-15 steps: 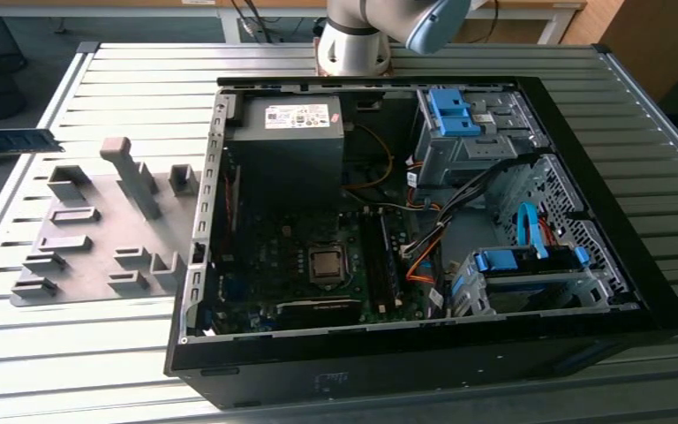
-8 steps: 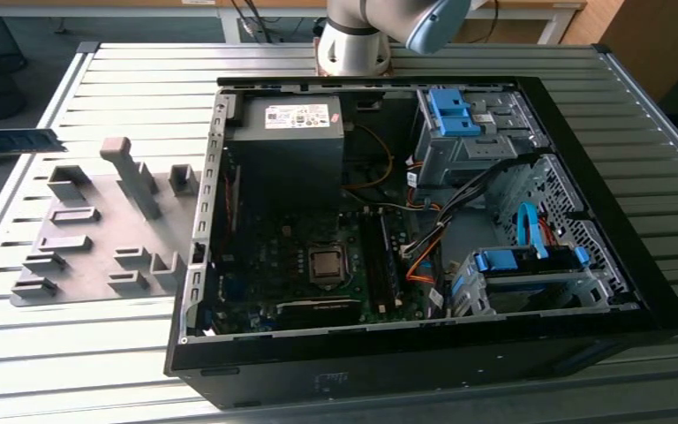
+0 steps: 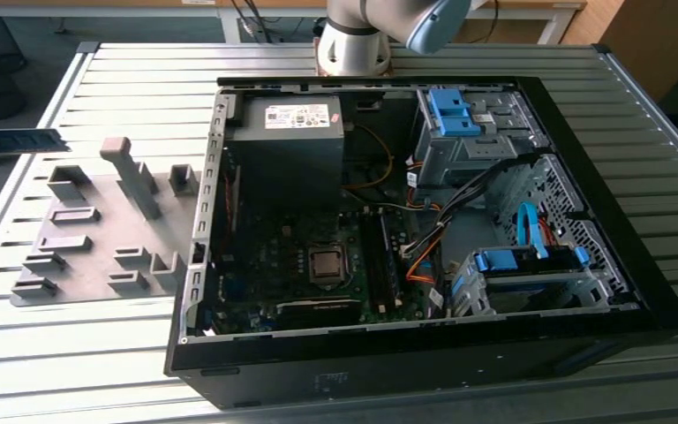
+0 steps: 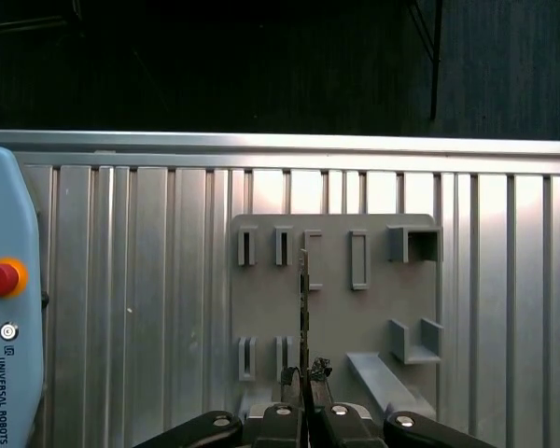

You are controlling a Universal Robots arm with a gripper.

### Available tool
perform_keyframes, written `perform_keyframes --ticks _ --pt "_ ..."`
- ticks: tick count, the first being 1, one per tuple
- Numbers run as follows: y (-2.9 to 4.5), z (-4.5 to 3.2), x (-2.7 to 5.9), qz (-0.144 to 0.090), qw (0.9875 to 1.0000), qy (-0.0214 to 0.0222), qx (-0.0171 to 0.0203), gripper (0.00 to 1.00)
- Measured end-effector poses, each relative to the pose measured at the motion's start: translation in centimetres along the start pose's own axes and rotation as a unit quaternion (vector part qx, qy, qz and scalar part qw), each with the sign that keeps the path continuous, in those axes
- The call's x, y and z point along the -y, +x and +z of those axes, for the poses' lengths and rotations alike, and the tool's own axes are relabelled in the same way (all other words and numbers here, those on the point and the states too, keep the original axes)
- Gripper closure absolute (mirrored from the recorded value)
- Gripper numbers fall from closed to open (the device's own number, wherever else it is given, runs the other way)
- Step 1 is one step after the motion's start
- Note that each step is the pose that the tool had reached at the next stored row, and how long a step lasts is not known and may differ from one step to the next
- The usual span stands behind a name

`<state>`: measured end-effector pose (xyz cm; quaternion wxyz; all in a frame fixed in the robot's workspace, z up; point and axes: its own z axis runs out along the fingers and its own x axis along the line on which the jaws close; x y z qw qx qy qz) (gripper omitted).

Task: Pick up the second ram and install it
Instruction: 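Pick up the second ram and move it above second insertion slot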

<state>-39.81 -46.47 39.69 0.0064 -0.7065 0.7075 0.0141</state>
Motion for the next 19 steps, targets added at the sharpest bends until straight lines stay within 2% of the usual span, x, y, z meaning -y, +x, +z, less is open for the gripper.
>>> perform_keyframes --ticks 19 --pt "0.00 0.01 0.45 0.000 1.0000 0.0001 0.0001 0.86"
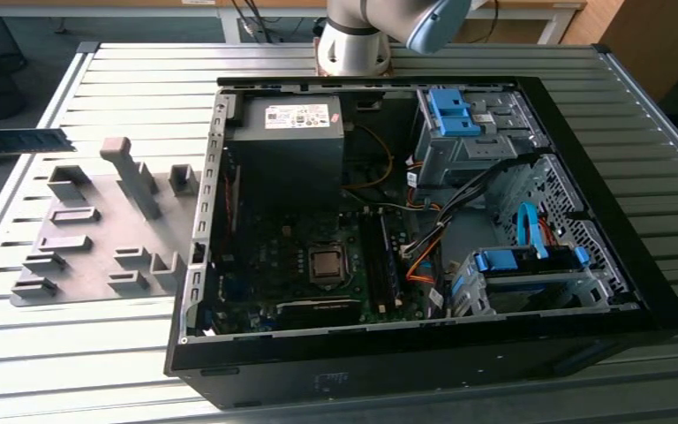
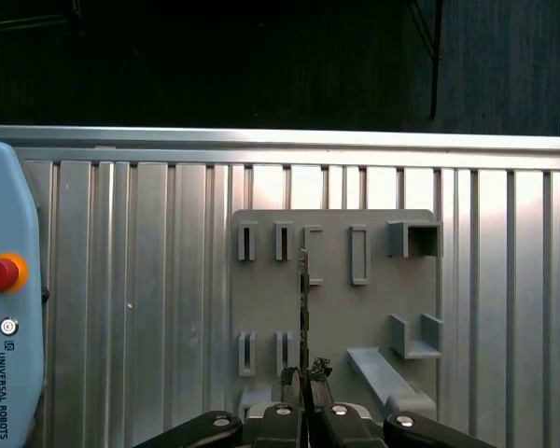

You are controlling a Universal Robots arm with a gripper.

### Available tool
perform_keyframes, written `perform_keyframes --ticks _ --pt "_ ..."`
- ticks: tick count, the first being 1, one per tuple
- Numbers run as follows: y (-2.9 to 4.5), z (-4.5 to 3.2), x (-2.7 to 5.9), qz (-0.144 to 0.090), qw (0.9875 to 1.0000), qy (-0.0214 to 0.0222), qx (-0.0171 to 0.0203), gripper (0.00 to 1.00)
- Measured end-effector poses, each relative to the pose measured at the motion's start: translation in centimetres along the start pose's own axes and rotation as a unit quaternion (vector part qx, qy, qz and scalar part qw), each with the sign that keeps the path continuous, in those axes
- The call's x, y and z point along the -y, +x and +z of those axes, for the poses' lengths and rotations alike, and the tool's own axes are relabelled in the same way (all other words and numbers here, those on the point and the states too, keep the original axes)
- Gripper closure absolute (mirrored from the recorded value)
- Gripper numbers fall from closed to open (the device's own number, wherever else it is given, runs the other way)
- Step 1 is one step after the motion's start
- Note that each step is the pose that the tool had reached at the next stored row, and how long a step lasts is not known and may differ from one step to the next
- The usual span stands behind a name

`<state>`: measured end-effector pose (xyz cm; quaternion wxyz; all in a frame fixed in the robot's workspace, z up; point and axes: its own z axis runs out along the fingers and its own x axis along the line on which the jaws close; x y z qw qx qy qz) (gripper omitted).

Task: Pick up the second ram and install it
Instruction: 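Pick up the second ram and move it above second insertion slot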

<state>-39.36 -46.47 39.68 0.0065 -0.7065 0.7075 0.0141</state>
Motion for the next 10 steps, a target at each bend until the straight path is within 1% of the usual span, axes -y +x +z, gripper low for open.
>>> perform_keyframes --ticks 10 --pt "0.00 -0.01 0.31 0.000 1.0000 0.0000 0.0000 0.86"
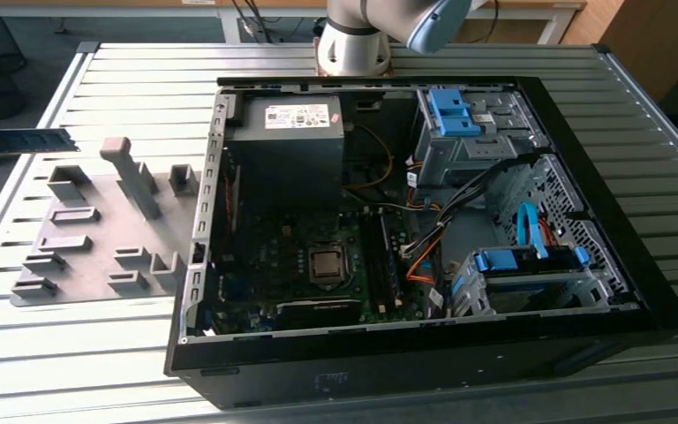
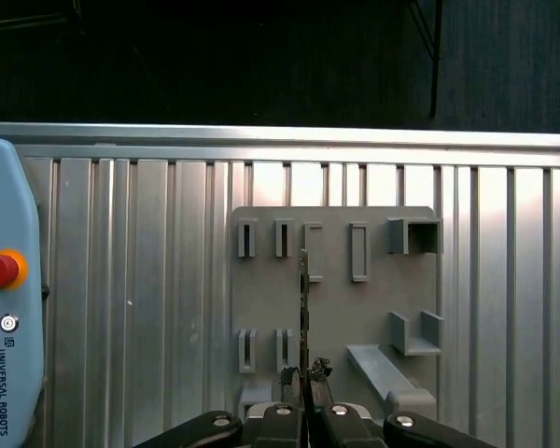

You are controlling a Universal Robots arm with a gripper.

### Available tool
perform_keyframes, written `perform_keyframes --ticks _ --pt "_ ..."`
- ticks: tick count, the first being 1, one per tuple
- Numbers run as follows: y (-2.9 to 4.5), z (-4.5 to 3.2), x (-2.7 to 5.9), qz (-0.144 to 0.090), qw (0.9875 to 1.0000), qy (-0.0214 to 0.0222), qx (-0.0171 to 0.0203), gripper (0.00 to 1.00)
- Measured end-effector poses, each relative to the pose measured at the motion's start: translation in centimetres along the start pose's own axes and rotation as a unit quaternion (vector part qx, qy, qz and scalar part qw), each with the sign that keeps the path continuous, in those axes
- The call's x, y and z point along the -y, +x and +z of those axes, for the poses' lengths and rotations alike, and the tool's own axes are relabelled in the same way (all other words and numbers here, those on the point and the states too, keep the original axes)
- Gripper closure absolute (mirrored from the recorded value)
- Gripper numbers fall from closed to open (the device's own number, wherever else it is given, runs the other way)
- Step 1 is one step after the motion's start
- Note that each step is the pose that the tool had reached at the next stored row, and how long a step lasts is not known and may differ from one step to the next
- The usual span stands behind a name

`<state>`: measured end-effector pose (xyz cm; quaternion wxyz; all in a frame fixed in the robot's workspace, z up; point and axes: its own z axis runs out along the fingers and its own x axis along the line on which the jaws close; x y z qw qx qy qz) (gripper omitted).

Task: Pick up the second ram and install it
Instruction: 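Pick up the second ram and move it above second insertion slot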

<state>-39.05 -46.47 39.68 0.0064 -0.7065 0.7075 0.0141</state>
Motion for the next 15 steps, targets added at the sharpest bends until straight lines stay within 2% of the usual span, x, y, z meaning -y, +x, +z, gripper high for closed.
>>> perform_keyframes --ticks 15 --pt "0.00 0.00 0.46 0.000 1.0000 0.0000 0.0000 0.86"
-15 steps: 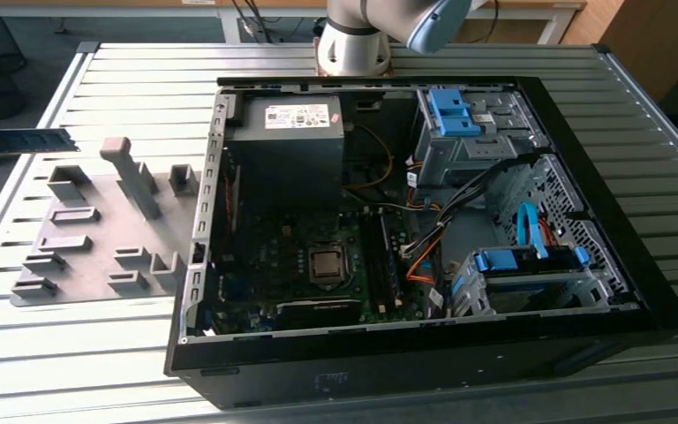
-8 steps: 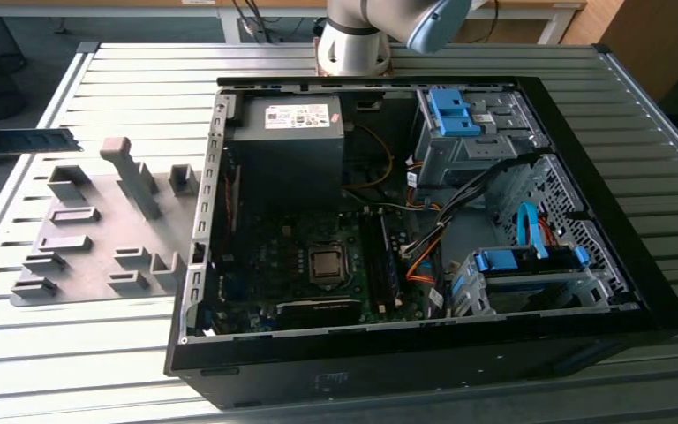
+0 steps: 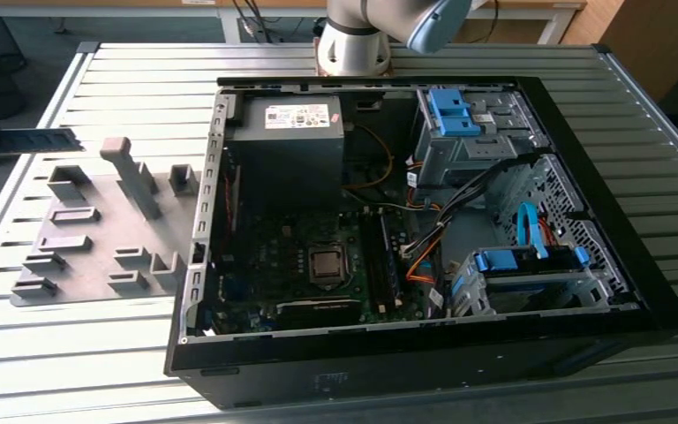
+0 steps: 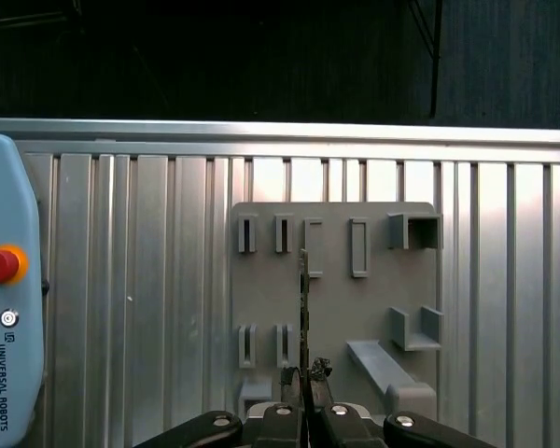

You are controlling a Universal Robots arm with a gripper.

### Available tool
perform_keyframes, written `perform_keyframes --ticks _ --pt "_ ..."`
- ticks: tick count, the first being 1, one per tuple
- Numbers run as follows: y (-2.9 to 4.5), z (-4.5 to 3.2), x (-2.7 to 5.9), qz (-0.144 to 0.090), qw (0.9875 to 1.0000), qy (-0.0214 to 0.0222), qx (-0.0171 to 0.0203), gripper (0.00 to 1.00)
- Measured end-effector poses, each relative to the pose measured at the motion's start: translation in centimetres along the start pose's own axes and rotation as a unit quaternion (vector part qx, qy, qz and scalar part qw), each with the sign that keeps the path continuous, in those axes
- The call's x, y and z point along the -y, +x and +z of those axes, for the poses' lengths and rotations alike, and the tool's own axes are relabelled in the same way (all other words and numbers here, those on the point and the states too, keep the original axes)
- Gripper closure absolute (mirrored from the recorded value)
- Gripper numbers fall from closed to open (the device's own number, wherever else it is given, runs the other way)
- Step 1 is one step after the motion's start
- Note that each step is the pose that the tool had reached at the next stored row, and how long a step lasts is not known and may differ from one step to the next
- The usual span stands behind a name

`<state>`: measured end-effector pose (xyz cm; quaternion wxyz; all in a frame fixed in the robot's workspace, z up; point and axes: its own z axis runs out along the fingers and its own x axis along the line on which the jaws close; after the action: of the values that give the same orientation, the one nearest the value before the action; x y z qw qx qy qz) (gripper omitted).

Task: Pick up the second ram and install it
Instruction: 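Pick up the second ram and move it above second insertion slot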

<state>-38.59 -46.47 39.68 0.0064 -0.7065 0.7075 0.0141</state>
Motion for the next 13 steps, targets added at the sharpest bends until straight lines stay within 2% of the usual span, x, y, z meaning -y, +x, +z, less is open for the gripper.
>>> perform_keyframes --ticks 13 --pt "0.00 0.00 0.62 0.000 1.0000 0.0000 0.0000 0.86"
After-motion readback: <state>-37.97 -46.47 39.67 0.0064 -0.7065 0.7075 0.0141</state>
